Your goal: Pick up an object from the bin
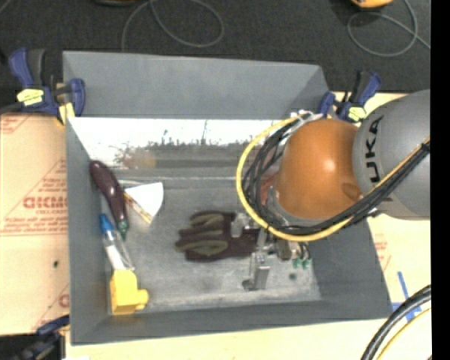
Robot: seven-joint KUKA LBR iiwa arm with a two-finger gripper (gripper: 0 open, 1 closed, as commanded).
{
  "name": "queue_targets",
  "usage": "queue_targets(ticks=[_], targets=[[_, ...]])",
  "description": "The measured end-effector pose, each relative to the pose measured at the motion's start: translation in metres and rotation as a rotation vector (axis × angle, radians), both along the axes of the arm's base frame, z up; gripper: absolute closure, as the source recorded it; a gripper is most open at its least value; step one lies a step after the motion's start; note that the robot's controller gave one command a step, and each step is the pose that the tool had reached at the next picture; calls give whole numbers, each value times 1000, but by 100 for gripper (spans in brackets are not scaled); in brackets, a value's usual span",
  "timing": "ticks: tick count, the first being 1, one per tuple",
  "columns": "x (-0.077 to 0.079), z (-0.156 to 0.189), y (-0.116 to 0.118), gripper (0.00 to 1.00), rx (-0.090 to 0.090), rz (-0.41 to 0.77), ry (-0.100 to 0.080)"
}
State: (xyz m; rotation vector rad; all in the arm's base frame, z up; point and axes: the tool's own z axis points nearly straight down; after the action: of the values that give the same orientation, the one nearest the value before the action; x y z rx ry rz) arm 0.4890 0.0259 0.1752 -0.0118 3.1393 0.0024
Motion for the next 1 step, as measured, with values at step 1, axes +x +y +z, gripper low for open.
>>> queue_targets(ticks=[1], targets=[[43, -38, 23, 0, -2, 49, -5]])
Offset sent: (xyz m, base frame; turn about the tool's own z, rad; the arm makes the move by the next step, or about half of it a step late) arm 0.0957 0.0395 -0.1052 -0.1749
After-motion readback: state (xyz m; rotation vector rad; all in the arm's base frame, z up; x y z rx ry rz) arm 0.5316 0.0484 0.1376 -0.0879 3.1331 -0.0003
